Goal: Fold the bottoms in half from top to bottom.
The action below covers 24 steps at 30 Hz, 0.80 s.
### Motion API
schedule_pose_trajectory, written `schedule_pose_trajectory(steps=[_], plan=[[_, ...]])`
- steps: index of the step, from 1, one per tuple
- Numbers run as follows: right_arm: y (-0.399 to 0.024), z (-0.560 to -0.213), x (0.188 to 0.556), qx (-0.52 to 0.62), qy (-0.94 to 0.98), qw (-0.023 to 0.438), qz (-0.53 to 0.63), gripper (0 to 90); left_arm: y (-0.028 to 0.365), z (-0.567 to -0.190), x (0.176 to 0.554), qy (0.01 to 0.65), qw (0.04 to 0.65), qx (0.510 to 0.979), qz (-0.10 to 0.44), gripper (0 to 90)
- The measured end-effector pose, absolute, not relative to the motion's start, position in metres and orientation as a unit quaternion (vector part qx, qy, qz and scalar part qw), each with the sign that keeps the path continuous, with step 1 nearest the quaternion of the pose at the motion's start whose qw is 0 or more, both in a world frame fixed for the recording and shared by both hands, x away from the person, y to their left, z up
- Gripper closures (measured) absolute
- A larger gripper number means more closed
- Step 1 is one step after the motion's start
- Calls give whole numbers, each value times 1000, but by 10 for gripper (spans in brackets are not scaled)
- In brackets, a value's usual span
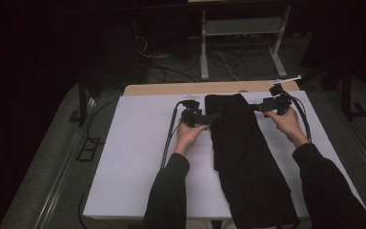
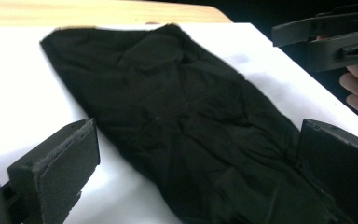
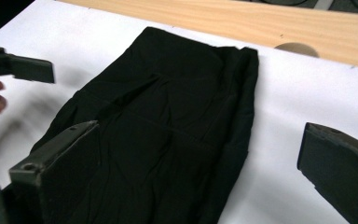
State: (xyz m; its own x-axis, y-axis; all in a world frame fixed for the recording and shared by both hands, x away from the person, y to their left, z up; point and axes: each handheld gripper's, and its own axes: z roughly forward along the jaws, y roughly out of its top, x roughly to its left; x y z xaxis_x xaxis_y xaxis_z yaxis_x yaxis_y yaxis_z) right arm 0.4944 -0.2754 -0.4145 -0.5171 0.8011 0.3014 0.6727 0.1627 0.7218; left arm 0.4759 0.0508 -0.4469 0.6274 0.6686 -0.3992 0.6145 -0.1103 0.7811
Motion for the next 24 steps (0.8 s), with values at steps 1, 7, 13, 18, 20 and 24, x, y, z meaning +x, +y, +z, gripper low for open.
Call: schedule_pose_trajectory(steps=[1,7,13,18,20,24], plan=[[-275,-416,495,486,759,73,426,0,50,-450,477,436,506,744,24,0],[-269,-425,500,492,767,64,407,3,48,-456,479,443,511,736,10,0],[-269,-431,504,504,766,57,395,53,50,-459,482,463,508,726,3,0],[-269,-437,506,512,762,42,394,86,46,-461,482,472,494,730,11,23],[-268,-439,507,513,764,36,390,86,46,-461,482,476,494,728,11,42],[-265,-443,508,511,768,28,385,85,45,-463,482,477,492,729,8,52]])
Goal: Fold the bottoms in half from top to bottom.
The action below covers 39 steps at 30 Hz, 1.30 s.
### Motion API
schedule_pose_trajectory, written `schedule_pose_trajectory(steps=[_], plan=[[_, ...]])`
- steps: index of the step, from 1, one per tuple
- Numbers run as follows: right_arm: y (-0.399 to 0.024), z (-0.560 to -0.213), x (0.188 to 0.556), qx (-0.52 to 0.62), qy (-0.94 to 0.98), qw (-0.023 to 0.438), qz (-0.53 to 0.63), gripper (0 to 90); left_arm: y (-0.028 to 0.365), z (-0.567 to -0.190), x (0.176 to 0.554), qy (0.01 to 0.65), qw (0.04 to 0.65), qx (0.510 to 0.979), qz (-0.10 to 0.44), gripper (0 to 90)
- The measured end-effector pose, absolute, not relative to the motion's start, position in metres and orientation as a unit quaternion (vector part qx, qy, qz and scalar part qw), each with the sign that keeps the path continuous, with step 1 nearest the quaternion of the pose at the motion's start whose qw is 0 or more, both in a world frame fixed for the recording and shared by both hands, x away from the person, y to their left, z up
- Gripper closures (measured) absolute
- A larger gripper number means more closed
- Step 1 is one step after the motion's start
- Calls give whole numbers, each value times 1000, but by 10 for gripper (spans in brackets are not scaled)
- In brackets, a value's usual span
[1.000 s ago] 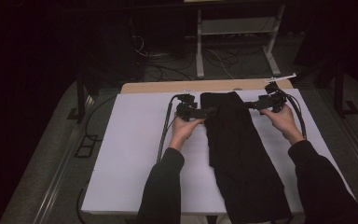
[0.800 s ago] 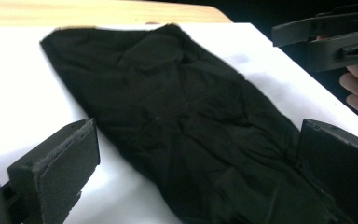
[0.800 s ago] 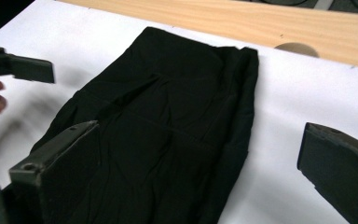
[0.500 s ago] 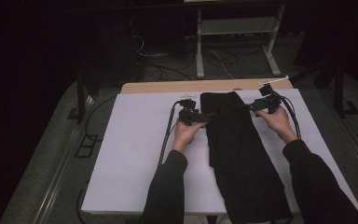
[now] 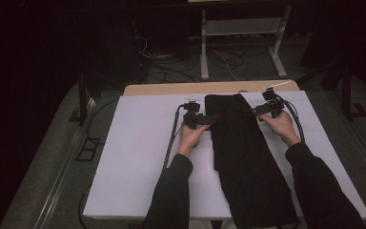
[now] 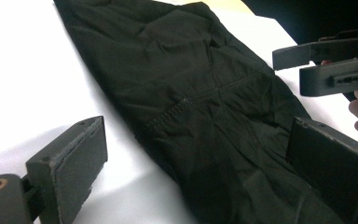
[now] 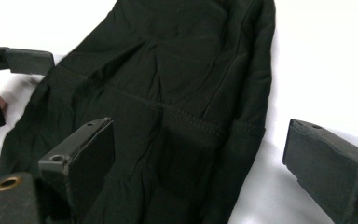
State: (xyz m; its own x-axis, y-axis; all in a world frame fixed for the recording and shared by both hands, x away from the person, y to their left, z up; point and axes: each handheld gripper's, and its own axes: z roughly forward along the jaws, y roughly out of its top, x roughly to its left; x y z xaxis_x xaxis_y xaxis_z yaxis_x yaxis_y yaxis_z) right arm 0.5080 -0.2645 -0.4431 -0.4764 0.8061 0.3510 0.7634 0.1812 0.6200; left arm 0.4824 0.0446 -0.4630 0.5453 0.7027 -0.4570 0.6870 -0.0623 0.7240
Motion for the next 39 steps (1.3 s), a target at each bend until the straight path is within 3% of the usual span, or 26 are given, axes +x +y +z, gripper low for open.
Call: schedule_pose_trajectory(steps=[10,17,25,29,32,39], plan=[[-260,-450,510,515,768,23,379,95,40,-464,481,474,493,729,4,69],[-256,-452,511,519,765,22,381,158,35,-463,481,474,495,728,4,127],[-253,-452,509,514,772,39,372,437,27,-465,481,480,485,731,6,170],[-247,-451,508,506,781,48,362,589,25,-463,480,499,471,727,22,288],[-242,-453,507,502,783,46,363,710,24,-464,480,506,466,725,20,435],[-240,-456,503,506,774,41,379,824,15,-462,476,494,437,751,42,649]])
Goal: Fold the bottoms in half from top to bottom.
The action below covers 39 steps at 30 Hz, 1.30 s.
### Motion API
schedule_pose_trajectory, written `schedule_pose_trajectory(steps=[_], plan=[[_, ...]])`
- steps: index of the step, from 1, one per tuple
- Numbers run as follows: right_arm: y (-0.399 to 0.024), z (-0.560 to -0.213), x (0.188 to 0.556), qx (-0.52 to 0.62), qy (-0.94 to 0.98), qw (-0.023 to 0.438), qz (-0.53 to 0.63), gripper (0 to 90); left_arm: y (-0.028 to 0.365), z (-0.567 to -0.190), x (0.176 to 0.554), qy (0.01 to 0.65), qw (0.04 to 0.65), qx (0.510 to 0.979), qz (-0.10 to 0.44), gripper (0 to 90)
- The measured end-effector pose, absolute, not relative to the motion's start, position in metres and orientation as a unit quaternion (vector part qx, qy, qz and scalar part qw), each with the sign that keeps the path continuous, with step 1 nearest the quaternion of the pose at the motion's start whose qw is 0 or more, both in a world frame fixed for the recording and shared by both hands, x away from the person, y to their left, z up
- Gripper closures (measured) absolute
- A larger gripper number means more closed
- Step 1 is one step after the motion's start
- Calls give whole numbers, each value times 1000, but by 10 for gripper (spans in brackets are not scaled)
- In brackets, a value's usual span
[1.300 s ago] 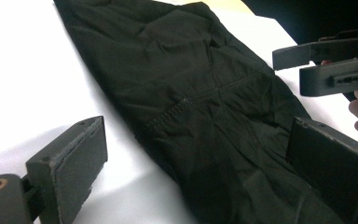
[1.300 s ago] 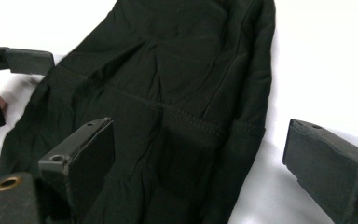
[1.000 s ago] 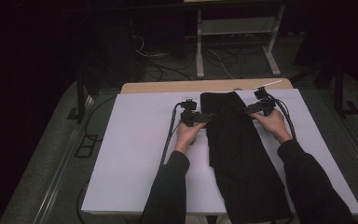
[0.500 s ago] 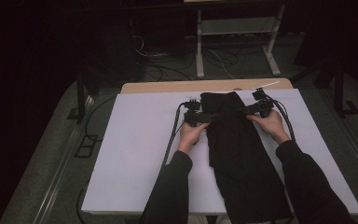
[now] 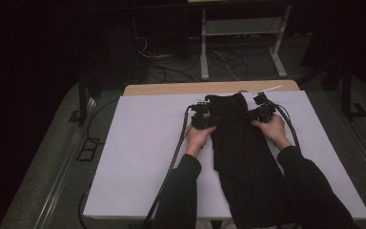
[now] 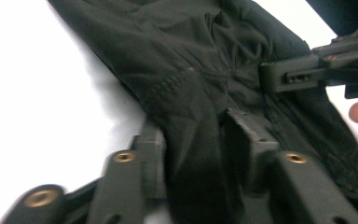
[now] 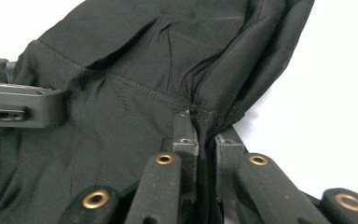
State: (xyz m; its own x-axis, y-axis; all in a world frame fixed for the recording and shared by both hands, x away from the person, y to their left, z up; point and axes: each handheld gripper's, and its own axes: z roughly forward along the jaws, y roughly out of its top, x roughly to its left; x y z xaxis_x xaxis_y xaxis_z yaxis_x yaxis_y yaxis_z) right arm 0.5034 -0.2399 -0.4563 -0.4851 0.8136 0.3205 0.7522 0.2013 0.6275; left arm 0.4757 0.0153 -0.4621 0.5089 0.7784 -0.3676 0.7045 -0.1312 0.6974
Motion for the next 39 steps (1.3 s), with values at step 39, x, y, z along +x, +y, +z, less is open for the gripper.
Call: schedule_pose_trajectory(steps=[39], plan=[[-266,-425,448,477,728,31,491,851,29,-427,444,428,501,752,22,837]])
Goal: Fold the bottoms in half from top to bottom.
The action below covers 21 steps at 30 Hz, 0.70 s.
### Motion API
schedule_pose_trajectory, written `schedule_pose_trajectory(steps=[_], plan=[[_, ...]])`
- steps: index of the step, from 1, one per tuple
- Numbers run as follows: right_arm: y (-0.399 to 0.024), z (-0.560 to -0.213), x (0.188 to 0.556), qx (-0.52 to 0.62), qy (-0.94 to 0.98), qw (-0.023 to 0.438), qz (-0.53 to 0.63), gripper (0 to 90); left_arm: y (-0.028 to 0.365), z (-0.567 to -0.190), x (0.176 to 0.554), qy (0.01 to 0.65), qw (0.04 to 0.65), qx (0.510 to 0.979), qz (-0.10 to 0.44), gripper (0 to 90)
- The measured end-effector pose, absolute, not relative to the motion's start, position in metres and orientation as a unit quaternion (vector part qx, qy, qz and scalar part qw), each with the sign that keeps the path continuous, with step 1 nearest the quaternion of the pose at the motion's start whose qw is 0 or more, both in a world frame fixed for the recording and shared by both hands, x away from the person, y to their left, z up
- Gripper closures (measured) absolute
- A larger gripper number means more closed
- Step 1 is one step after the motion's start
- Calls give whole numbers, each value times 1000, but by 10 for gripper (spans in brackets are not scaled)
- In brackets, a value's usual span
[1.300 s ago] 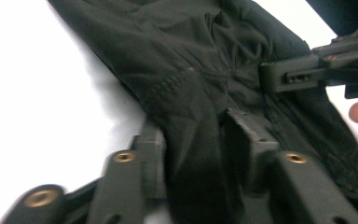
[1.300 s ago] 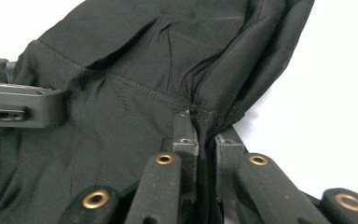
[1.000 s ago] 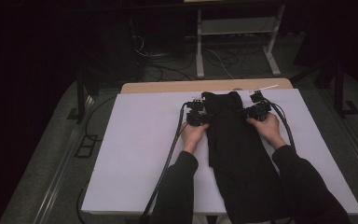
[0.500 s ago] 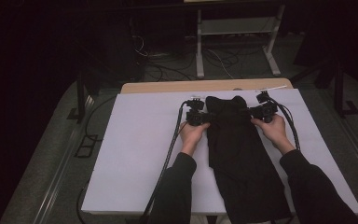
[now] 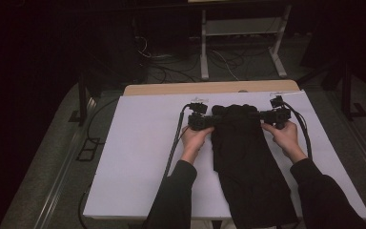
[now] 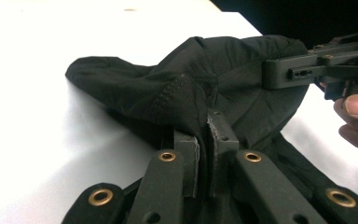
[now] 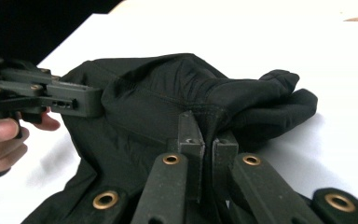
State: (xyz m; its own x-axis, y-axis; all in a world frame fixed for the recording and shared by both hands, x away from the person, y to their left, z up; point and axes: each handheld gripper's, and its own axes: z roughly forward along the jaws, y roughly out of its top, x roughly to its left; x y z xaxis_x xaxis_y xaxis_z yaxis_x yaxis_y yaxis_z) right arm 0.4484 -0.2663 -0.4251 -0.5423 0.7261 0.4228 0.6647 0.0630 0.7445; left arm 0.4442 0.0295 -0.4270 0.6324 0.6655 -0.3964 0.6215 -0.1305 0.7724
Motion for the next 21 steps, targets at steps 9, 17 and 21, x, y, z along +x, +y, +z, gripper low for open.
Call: schedule_pose_trajectory(steps=[9,17,21], plan=[[-270,-419,441,474,723,33,502,851,29,-423,437,416,507,754,21,837],[-274,-416,432,472,718,32,510,851,29,-418,431,408,517,753,18,837],[-275,-416,428,473,718,31,509,851,29,-419,428,406,517,753,16,837]])
